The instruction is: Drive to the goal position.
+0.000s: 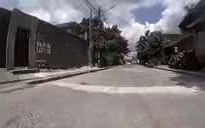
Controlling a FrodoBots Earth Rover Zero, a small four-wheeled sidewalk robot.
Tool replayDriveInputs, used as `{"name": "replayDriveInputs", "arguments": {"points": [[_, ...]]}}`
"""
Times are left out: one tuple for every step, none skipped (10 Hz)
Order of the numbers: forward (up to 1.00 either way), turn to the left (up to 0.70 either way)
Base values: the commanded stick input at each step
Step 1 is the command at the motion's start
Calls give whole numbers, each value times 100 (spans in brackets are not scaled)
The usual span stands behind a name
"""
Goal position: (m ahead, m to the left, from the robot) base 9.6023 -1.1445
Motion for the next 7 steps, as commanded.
{"name": "replayDriveInputs", "arguments": {"points": [[100, -15], [100, -25], [100, -33], [100, 5], [100, 3], [100, 2], [100, 0]]}}
